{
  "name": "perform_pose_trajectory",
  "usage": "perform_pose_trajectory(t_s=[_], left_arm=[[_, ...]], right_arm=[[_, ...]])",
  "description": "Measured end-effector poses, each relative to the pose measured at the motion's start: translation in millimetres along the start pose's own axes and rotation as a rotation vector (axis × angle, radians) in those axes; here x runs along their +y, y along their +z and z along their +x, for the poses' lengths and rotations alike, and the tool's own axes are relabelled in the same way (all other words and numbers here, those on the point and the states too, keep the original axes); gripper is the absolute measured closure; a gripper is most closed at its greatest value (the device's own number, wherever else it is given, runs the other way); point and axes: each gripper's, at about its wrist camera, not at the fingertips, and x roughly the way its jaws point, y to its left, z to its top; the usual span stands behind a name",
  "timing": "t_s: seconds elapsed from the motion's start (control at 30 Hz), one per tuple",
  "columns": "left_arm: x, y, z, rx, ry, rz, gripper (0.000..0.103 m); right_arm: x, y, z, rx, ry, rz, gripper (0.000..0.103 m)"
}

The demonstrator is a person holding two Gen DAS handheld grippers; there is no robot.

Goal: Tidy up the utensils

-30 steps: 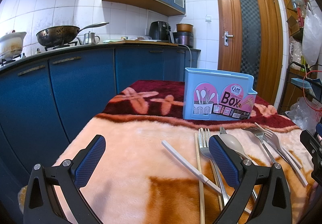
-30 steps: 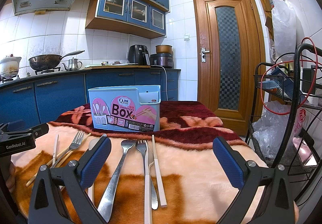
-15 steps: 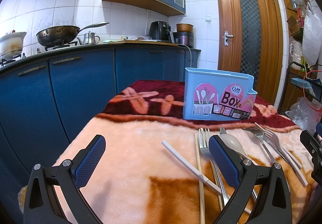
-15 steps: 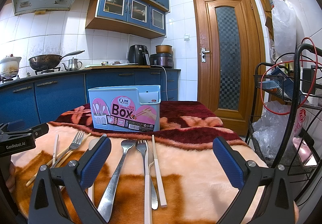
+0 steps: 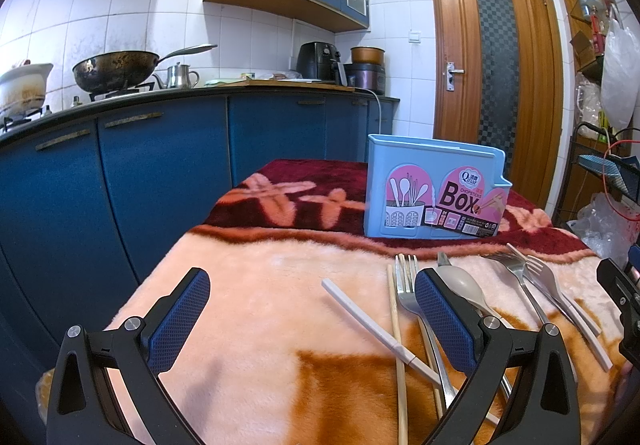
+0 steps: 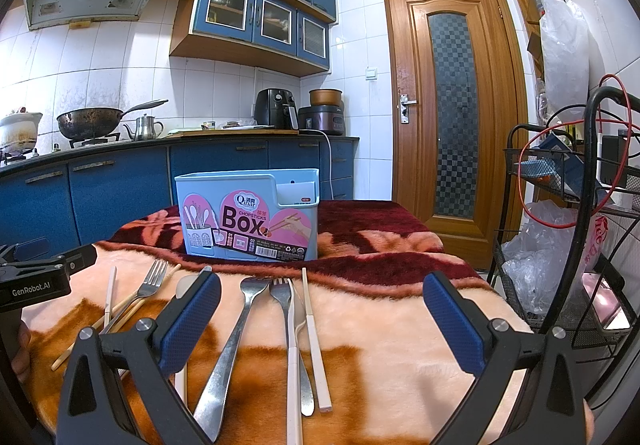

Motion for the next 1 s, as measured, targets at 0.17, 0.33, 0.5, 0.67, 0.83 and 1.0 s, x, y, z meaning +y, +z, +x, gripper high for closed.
perform_pose_trajectory(t_s=[0.17, 0.33, 0.5, 0.67, 0.83, 1.0], left_arm=[[0.0, 0.0, 0.0, 0.001, 0.000, 0.000, 0.001], [-0.1, 0.3, 0.9, 0.010, -0.003, 0.004, 0.001], [2.7, 3.5, 8.9, 0.062, -0.011, -0.004, 0.001], [5.9, 5.4, 10.6, 0.119, -0.048, -0.011, 0.001], [7.6, 11.7, 17.5, 0.186, -0.085, -0.003, 0.001], [9.6, 16.9, 31.3, 0.301, -0.154, -0.014, 0.004]], right_arm=[[0.0, 0.6, 0.7, 0.007, 0.003, 0.000, 0.000], [-0.8, 4.4, 1.9, 0.034, 0.010, 0.007, 0.000], [-6.4, 6.0, 12.8, 0.113, 0.043, 0.026, 0.000], [-8.3, 11.9, 18.6, 0.190, 0.063, 0.026, 0.000], [-8.3, 21.8, 27.8, 0.296, 0.096, -0.012, 0.000], [-11.5, 28.5, 44.4, 0.431, 0.127, -0.014, 0.003]])
